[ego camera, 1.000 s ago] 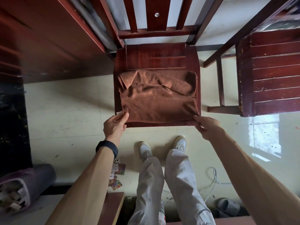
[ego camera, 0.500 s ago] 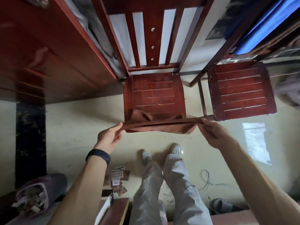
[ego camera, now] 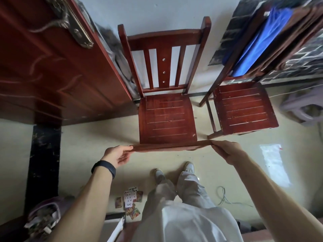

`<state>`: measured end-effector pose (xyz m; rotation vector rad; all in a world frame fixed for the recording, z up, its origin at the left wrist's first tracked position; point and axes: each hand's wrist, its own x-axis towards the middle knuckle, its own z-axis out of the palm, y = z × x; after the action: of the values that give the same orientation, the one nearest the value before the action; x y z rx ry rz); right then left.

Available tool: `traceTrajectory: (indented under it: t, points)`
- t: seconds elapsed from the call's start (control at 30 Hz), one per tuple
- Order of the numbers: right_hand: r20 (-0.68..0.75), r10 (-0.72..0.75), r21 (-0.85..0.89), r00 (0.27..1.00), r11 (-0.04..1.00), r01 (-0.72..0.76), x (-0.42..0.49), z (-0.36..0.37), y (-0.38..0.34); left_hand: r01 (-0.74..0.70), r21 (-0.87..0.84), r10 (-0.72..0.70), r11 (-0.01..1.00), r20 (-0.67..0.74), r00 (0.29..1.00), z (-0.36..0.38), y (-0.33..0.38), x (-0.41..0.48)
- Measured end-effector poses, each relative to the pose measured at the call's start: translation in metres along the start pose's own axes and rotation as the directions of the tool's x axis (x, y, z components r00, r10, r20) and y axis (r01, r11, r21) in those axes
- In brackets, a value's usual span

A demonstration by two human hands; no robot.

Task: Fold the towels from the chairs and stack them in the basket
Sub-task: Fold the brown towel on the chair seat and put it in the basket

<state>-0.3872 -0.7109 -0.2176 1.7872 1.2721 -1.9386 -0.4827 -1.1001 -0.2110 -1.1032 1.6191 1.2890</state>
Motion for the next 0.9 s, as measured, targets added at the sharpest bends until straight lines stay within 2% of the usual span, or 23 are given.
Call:
traceTrajectory:
  t: [0.1, 0.2, 0.3, 0.37, 0.47, 0.53, 0.6, 0.63, 0.67, 0.7, 0.73, 0.8, 0.83, 0.9]
  points:
    - [-0.009, -0.013, -0.085, 1.000, 0.996, 0.012, -0.003, -0.007, -0.002, 0.031, 0.123, -0.043, 0.992, 0.092, 0.995, -0.006, -0.009, -0.008]
    - [0.027, 0.064, -0.188, 0.998, 0.981, -0.058, -0.008, -0.014, 0.004, 0.061, 0.084, -0.066, 0.995, 0.067, 0.996, -0.011, -0.015, -0.003]
    - [0.050, 0.134, -0.165, 0.990, 0.979, -0.124, -0.007, -0.014, 0.008, 0.063, 0.063, -0.064, 0.996, 0.015, 0.998, -0.005, -0.018, -0.003]
    - [0.042, 0.127, -0.198, 0.991, 0.973, -0.116, -0.003, -0.011, 0.007, 0.041, 0.059, -0.042, 0.997, 0.019, 0.999, 0.001, -0.014, -0.002]
    - [0.053, 0.046, -0.343, 0.998, 0.939, -0.025, 0.002, -0.003, -0.001, -0.024, 0.172, 0.013, 0.985, 0.068, 0.998, 0.006, -0.001, -0.002]
    - [0.100, -0.065, -0.436, 0.993, 0.894, 0.103, 0.005, 0.003, -0.011, -0.143, 0.364, 0.124, 0.921, 0.075, 0.989, 0.004, 0.011, -0.001]
    - [0.129, -0.187, -0.523, 0.974, 0.821, 0.227, 0.007, 0.006, -0.021, -0.255, 0.474, 0.224, 0.842, 0.122, 0.967, 0.001, 0.022, -0.001]
    - [0.146, -0.244, -0.591, 0.959, 0.755, 0.282, 0.005, 0.008, -0.026, -0.302, 0.501, 0.252, 0.811, 0.166, 0.953, -0.001, 0.027, -0.001]
    - [0.186, -0.303, -0.683, 0.935, 0.644, 0.344, 0.002, 0.009, -0.031, -0.357, 0.555, 0.289, 0.751, 0.208, 0.934, -0.002, 0.030, 0.000]
    - [0.249, -0.344, -0.779, 0.905, 0.484, 0.398, -0.002, 0.012, -0.034, -0.415, 0.635, 0.348, 0.651, 0.237, 0.907, -0.003, 0.032, 0.000]
    - [0.321, -0.380, -0.842, 0.868, 0.304, 0.445, -0.006, 0.015, -0.035, -0.449, 0.737, 0.435, 0.505, 0.232, 0.870, -0.003, 0.032, 0.001]
    - [0.459, -0.469, -0.862, 0.754, -0.032, 0.505, -0.007, 0.019, -0.034, -0.432, 0.872, 0.639, 0.230, 0.199, 0.743, -0.002, 0.034, -0.003]
    - [0.522, -0.509, -0.838, 0.685, -0.156, 0.523, -0.006, 0.020, -0.033, -0.411, 0.901, 0.708, 0.141, 0.198, 0.678, -0.003, 0.035, -0.004]
    - [0.602, -0.544, -0.790, 0.585, -0.298, 0.535, 0.000, 0.018, -0.032, -0.408, 0.913, 0.793, 0.003, 0.246, 0.557, -0.005, 0.037, -0.002]
